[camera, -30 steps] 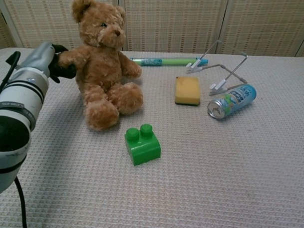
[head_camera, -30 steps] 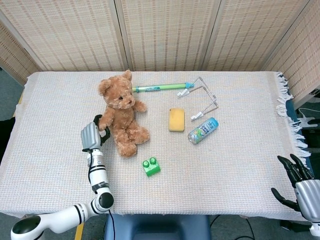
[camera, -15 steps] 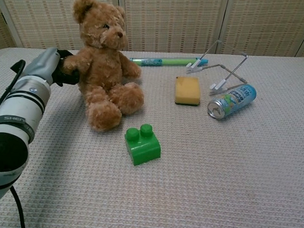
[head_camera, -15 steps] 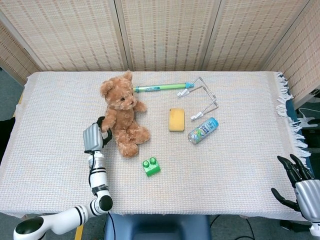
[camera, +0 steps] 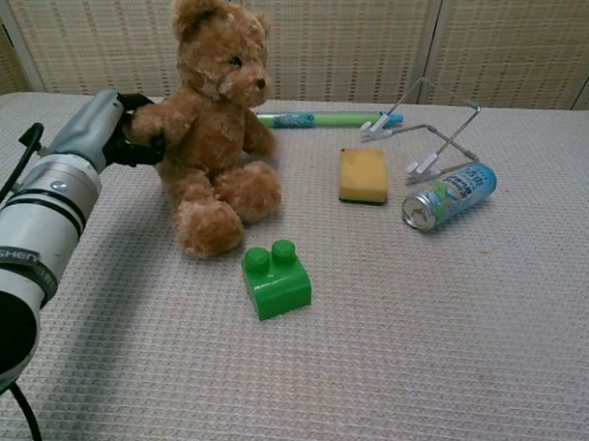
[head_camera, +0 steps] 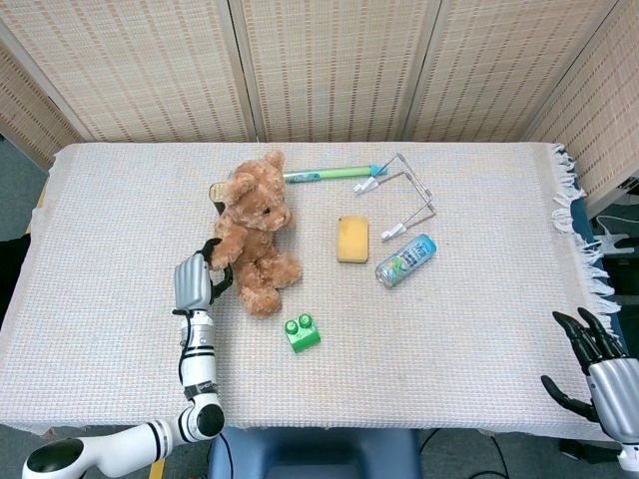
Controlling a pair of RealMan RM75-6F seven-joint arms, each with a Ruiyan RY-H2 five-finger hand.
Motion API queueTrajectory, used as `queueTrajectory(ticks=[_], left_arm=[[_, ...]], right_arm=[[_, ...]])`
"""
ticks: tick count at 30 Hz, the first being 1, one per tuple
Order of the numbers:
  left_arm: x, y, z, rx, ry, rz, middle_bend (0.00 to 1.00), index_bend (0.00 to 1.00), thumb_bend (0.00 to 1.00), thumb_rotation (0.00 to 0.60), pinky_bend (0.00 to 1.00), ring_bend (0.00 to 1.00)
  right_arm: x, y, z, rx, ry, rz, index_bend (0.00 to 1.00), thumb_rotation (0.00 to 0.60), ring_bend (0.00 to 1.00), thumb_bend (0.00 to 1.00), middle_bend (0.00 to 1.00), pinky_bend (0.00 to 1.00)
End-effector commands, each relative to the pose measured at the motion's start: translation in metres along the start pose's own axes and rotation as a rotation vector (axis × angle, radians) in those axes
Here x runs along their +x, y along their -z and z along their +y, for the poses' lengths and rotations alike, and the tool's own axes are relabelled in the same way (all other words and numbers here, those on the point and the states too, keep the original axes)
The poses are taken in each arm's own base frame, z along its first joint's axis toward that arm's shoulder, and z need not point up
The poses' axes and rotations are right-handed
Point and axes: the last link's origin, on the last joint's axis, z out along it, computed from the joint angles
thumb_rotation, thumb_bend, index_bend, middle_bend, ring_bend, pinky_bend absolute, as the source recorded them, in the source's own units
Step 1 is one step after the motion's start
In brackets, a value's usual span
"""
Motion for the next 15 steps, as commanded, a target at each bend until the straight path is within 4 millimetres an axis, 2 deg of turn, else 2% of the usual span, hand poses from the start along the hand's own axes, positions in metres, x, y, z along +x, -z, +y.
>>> queueTrajectory(ticks=[1, 10, 12, 15], left_arm=[[-0.0005, -0.0028, -0.0068, 0.052, -0.074, -0.030, 0.54, 0.43, 0.60, 0.600, 0.47, 0.44], [0.0037, -0.0033, -0.0026, -0.027, -0.062, 0.079, 0.47, 0.37, 0.59, 0.600, 0.47, 0.43], [0.0022, -0.0037, -0.0036, -0.025, -0.073, 0.073, 0.47, 0.37, 0.60, 0.600, 0.47, 0.43], [-0.0006, -0.0036, -0.0052, -0.001, -0.077, 0.030, 0.52, 0.43, 0.60, 0.600, 0.47, 0.43]], right_arm=[[-0.0003, 0.0001, 0.0001, 0.000, 0.000, -0.002, 0.01, 0.600, 0.00, 0.16, 0.12, 0.23], [-0.0002, 0.0000, 0.0000, 0.000, 0.000, -0.004, 0.01, 0.600, 0.00, 0.16, 0.12, 0.23], [-0.0003, 0.0000, 0.0002, -0.001, 0.000, -0.003, 0.01, 0.600, 0.00, 0.16, 0.12, 0.23], [-0.0003, 0.0003, 0.0000, 0.001, 0.000, -0.006, 0.01, 0.600, 0.00, 0.16, 0.12, 0.23]])
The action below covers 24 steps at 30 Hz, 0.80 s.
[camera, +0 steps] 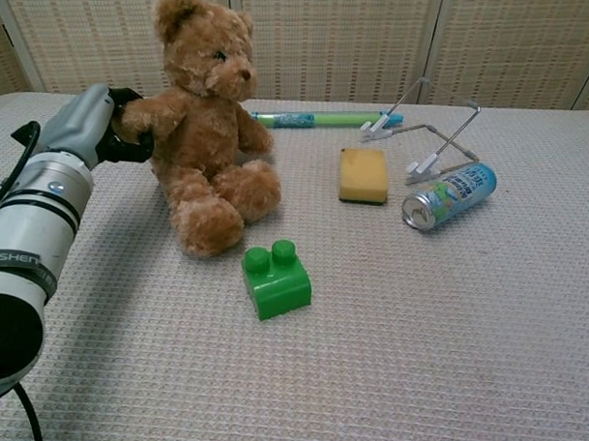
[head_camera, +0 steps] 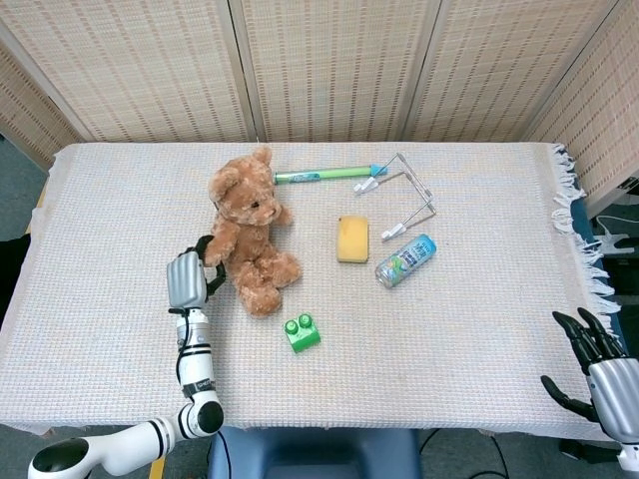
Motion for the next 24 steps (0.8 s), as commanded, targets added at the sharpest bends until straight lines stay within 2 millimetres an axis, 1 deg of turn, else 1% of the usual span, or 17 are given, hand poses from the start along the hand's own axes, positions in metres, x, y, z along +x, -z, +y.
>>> queueTrajectory(ticks=[1, 4, 7, 9, 11, 14, 16, 18, 20, 21, 24], left_arm=[[-0.003, 0.001, 0.001, 0.019, -0.005, -0.047, 0.54, 0.44, 0.60, 0.600, 0.47, 0.44], [-0.001, 0.001, 0.002, 0.008, -0.014, -0.025, 0.53, 0.44, 0.59, 0.600, 0.47, 0.43], [0.001, 0.001, 0.003, -0.019, -0.002, 0.010, 0.49, 0.40, 0.59, 0.600, 0.47, 0.43], [0.001, 0.001, 0.003, -0.032, -0.005, 0.023, 0.48, 0.39, 0.59, 0.600, 0.47, 0.43], [-0.001, 0.001, 0.003, -0.031, -0.009, 0.010, 0.49, 0.41, 0.59, 0.600, 0.47, 0.43], [-0.002, 0.001, 0.003, -0.018, -0.025, -0.029, 0.57, 0.48, 0.59, 0.600, 0.47, 0.44], [-0.001, 0.001, 0.003, -0.019, -0.029, -0.030, 0.58, 0.49, 0.59, 0.600, 0.47, 0.44], [0.001, 0.001, 0.004, -0.027, -0.019, -0.021, 0.57, 0.48, 0.59, 0.600, 0.47, 0.44], [0.002, 0.002, 0.005, -0.051, -0.017, -0.013, 0.52, 0.43, 0.59, 0.600, 0.47, 0.44], [0.004, 0.003, 0.006, -0.069, -0.012, -0.010, 0.48, 0.39, 0.57, 0.600, 0.47, 0.42], [0.009, 0.006, 0.007, -0.143, 0.015, -0.017, 0.29, 0.21, 0.53, 0.600, 0.46, 0.33]], right_arm=[[0.000, 0.000, 0.000, 0.001, 0.000, 0.001, 0.01, 0.600, 0.00, 0.16, 0.12, 0.23], [0.000, 0.000, 0.000, -0.001, 0.001, -0.001, 0.01, 0.600, 0.00, 0.16, 0.12, 0.23], [0.000, -0.001, 0.000, -0.001, 0.001, -0.001, 0.01, 0.600, 0.00, 0.16, 0.12, 0.23], [-0.001, -0.001, 0.000, -0.003, 0.001, -0.001, 0.01, 0.600, 0.00, 0.16, 0.12, 0.23], [-0.001, -0.001, 0.000, -0.003, 0.002, -0.005, 0.01, 0.600, 0.00, 0.16, 0.12, 0.23], [-0.001, -0.001, 0.000, -0.002, 0.001, -0.005, 0.01, 0.600, 0.00, 0.16, 0.12, 0.23], [-0.001, -0.001, 0.000, -0.003, 0.001, -0.004, 0.01, 0.600, 0.00, 0.16, 0.12, 0.23], [0.000, -0.001, 0.000, -0.002, 0.000, -0.003, 0.01, 0.600, 0.00, 0.16, 0.12, 0.23], [0.000, -0.001, 0.000, -0.001, -0.002, 0.001, 0.01, 0.600, 0.00, 0.16, 0.12, 0.23], [0.000, -0.001, 0.000, -0.002, -0.001, 0.002, 0.01, 0.600, 0.00, 0.16, 0.12, 0.23], [-0.001, -0.002, 0.000, -0.004, 0.000, -0.005, 0.01, 0.600, 0.00, 0.16, 0.12, 0.23]])
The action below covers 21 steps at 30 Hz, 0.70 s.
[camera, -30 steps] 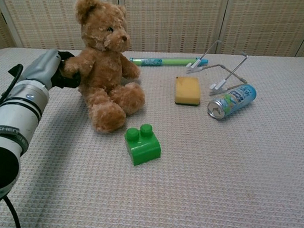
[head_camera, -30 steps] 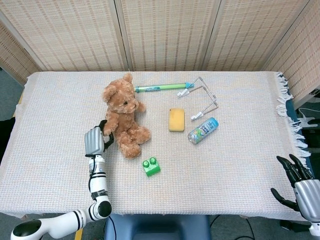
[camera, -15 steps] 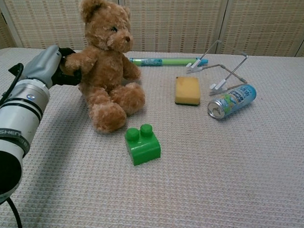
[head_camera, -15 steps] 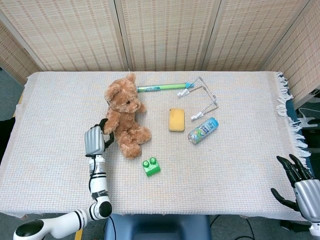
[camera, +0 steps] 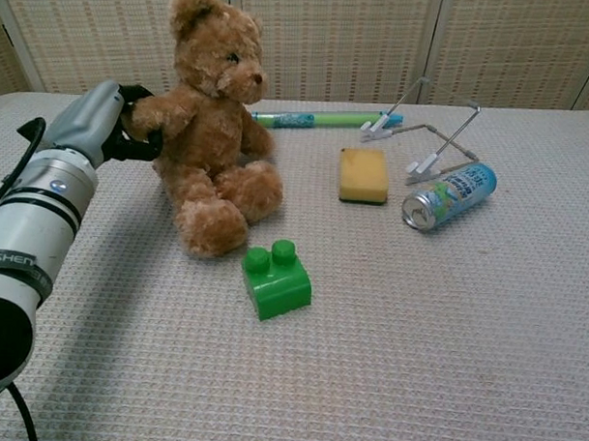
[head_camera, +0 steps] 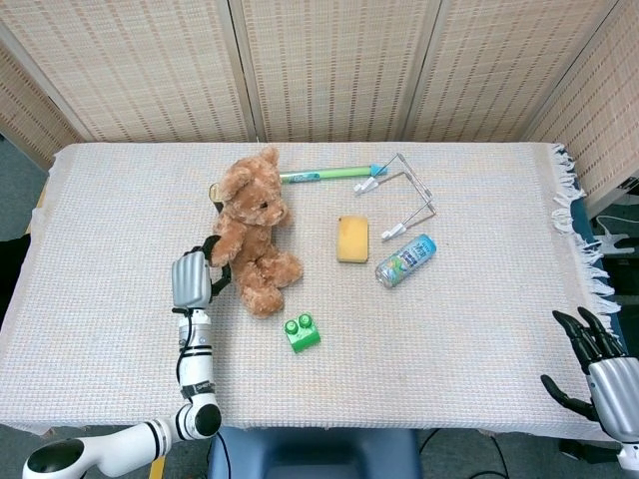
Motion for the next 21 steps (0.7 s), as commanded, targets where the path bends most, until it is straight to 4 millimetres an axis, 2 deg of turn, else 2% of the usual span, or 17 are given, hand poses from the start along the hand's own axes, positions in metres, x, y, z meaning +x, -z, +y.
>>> queueTrajectory(ticks=[1, 4, 7, 10, 13, 17, 21], left_arm=[[0.007, 0.004, -0.001, -0.095, 0.012, -0.006, 0.22, 0.14, 0.51, 0.600, 0.46, 0.29], [0.014, 0.008, -0.010, -0.160, -0.057, -0.025, 0.07, 0.01, 0.48, 0.600, 0.43, 0.18], [0.022, 0.013, -0.024, -0.193, -0.134, -0.061, 0.00, 0.00, 0.46, 0.600, 0.40, 0.10], [0.035, 0.021, -0.044, -0.220, -0.200, -0.081, 0.00, 0.00, 0.46, 0.600, 0.38, 0.06], [0.051, 0.038, -0.065, -0.251, -0.220, -0.088, 0.00, 0.00, 0.45, 0.600, 0.37, 0.06], [0.076, 0.077, -0.093, -0.289, -0.224, -0.101, 0.00, 0.00, 0.45, 0.600, 0.37, 0.07], [0.098, 0.113, -0.112, -0.335, -0.211, -0.092, 0.09, 0.04, 0.45, 0.600, 0.37, 0.12]], right_arm=[[0.000, 0.000, 0.000, 0.001, 0.001, -0.003, 0.01, 0.600, 0.00, 0.16, 0.12, 0.23], [0.000, 0.000, 0.000, 0.001, 0.002, -0.002, 0.01, 0.600, 0.00, 0.16, 0.12, 0.23], [-0.001, 0.000, 0.000, 0.002, 0.001, -0.006, 0.01, 0.600, 0.00, 0.16, 0.12, 0.23], [-0.001, 0.000, -0.001, 0.001, 0.002, -0.002, 0.01, 0.600, 0.00, 0.16, 0.12, 0.23], [-0.002, 0.000, -0.001, 0.003, 0.005, -0.011, 0.01, 0.600, 0.00, 0.16, 0.12, 0.23], [-0.005, 0.000, -0.002, 0.005, 0.014, -0.022, 0.01, 0.600, 0.00, 0.16, 0.12, 0.23], [-0.008, -0.001, -0.004, 0.005, 0.022, -0.026, 0.01, 0.600, 0.00, 0.16, 0.12, 0.23]])
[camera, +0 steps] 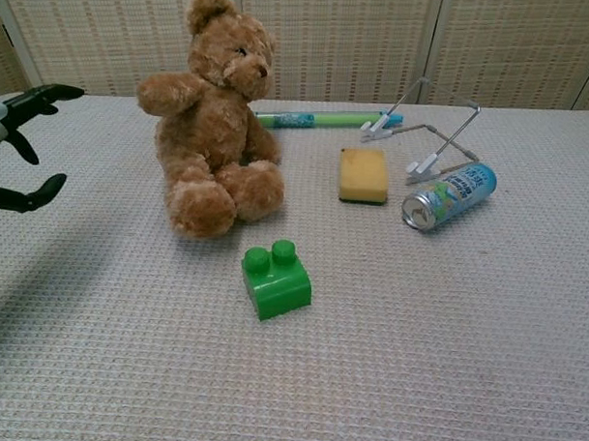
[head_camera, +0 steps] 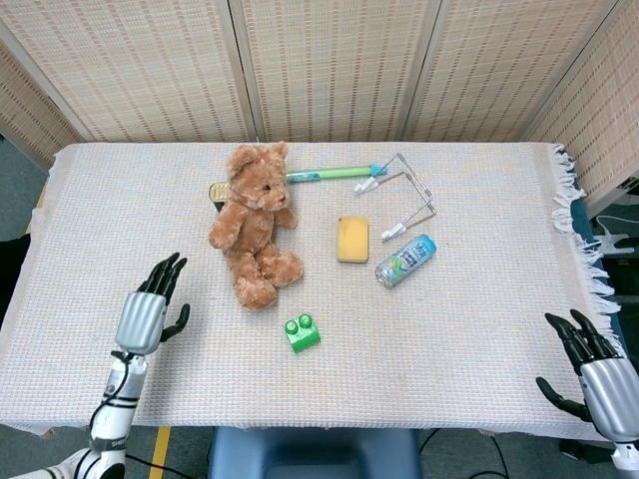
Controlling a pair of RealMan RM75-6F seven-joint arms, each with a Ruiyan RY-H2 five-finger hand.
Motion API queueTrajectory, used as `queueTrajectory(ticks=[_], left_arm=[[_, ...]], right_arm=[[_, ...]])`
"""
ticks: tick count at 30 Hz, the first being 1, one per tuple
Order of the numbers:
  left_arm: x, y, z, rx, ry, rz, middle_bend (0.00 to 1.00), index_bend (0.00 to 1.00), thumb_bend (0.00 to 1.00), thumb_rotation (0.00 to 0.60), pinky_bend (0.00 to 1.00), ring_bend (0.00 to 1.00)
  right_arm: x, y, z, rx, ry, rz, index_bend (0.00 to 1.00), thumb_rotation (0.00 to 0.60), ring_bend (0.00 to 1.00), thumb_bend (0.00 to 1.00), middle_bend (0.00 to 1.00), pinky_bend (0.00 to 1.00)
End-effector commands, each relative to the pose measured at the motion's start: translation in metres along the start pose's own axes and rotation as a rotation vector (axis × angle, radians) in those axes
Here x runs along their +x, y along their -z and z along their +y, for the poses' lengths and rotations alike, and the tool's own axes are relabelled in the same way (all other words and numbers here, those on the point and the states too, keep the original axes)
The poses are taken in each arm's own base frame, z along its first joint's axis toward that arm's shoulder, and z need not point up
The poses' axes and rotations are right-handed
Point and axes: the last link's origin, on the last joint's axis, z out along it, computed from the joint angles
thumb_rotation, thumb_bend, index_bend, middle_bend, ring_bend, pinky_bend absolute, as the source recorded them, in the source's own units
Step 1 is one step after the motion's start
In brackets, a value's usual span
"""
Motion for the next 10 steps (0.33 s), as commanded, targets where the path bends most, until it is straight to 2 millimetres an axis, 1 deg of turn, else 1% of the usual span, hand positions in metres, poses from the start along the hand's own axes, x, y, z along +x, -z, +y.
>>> queueTrajectory(ticks=[1, 4, 7, 10], left_arm=[[0.015, 0.049, -0.011, -0.038, 0.022, 0.005, 0.11, 0.06, 0.45, 0.600, 0.37, 0.13], [0.021, 0.064, -0.016, -0.032, 0.029, -0.003, 0.16, 0.08, 0.44, 0.600, 0.38, 0.14], [0.027, 0.070, -0.018, -0.027, 0.053, 0.008, 0.17, 0.08, 0.43, 0.600, 0.38, 0.14], [0.028, 0.075, -0.017, -0.037, 0.073, 0.014, 0.19, 0.11, 0.43, 0.600, 0.38, 0.15]], right_arm=[[-0.003, -0.001, -0.001, -0.002, 0.007, -0.004, 0.01, 0.600, 0.00, 0.16, 0.12, 0.23], [-0.006, -0.001, -0.002, -0.001, 0.018, -0.017, 0.01, 0.600, 0.00, 0.16, 0.12, 0.23], [-0.009, -0.001, -0.003, -0.001, 0.027, -0.025, 0.01, 0.600, 0.00, 0.16, 0.12, 0.23], [-0.011, -0.002, -0.004, -0.005, 0.035, -0.032, 0.01, 0.600, 0.00, 0.16, 0.12, 0.23]])
